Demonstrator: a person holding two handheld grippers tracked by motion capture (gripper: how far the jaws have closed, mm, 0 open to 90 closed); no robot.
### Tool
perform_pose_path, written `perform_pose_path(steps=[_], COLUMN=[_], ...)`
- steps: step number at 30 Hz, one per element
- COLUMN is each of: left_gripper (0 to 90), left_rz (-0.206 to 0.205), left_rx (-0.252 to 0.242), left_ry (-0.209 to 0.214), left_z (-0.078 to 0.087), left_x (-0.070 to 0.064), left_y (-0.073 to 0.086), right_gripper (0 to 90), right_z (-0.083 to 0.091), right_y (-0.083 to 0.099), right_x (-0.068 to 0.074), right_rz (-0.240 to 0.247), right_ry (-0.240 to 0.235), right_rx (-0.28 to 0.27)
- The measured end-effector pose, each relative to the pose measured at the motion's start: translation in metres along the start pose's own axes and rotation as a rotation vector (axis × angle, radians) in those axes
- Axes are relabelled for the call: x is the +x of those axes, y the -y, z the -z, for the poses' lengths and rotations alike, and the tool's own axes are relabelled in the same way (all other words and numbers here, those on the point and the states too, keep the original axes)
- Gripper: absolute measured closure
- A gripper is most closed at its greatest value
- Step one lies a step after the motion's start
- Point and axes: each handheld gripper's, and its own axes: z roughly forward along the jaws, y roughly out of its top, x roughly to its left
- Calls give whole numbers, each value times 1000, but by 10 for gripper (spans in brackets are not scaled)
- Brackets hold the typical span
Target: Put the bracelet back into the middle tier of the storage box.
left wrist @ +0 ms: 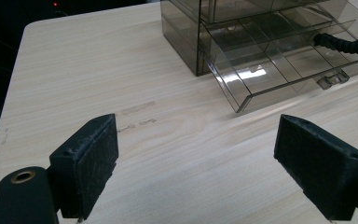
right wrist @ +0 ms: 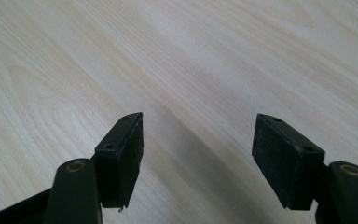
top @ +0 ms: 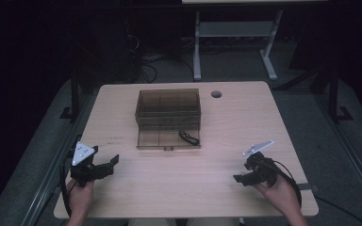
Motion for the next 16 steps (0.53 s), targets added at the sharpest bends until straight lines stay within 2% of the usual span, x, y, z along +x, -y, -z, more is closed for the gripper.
perform_pose_path(steps=[7, 11, 14, 16], left_gripper=[133, 133, 133, 133], left_rz=[3, 4, -1, 0], left_rx=[-1, -1, -3, -5], left_ry=[2, 7, 4, 2], left_z=[0, -1, -1, -2], left_x=[-1, -1, -2, -3], left_y=[0, -1, -2, -2], right_gripper=[323, 320, 300, 299], right_z=[2, 2, 5, 10], right_y=[12, 22, 22, 21], right_x=[7, 14, 16, 15], right_rz=[7, 4, 6, -9], right_ry=[8, 20, 29, 22], right_rx=[-16, -65, -109, -149])
